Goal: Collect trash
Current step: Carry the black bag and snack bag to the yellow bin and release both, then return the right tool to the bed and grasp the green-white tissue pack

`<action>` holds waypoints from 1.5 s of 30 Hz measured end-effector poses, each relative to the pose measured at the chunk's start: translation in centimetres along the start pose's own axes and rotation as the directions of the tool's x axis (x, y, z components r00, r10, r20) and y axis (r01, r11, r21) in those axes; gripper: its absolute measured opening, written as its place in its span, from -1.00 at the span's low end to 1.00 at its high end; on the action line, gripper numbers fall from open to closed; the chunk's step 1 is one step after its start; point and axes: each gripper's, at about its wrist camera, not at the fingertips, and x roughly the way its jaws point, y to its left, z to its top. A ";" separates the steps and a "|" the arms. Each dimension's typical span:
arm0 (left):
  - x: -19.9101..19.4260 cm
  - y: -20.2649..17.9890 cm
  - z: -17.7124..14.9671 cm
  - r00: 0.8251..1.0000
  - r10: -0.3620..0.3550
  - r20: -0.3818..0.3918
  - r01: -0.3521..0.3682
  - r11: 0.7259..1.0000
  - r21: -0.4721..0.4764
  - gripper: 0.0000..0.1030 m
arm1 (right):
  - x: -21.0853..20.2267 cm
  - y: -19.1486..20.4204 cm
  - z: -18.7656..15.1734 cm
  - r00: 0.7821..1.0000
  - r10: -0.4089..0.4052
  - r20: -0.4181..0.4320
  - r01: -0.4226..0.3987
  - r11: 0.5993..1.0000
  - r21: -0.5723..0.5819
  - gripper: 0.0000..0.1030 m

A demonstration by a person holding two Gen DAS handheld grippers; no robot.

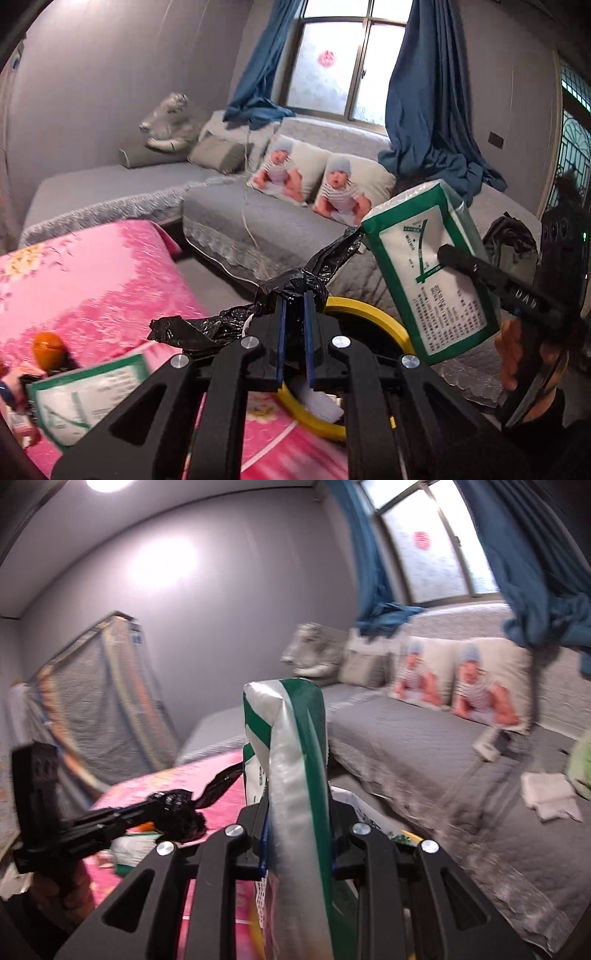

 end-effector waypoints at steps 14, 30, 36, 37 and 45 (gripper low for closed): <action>8.9 -2.8 -1.6 0.990 -0.015 -0.142 0.009 0.999 -0.038 -0.86 | 4.3 -6.9 -4.9 0.977 -0.148 -0.152 0.169 0.977 0.134 -0.60; 9.4 -3.2 -1.6 0.989 0.006 -0.148 -0.019 0.996 -0.091 0.36 | 5.2 -7.5 -5.1 0.968 -0.103 -0.227 0.149 0.969 0.197 -0.22; 6.3 -2.1 -0.7 0.997 0.041 -0.063 -0.048 0.992 -0.121 0.55 | 2.8 -7.8 -2.7 0.983 -0.120 -0.136 0.149 0.963 0.227 0.24; 5.7 -1.8 -0.6 0.998 0.041 -0.053 -0.047 0.991 -0.125 0.56 | 2.0 -7.7 -2.1 0.987 -0.126 -0.104 0.147 0.962 0.228 0.25; -2.8 2.0 0.3 0.988 0.133 0.079 -0.123 0.985 -0.122 0.69 | -2.8 -5.1 1.4 0.995 -0.092 0.029 0.088 0.990 0.109 0.34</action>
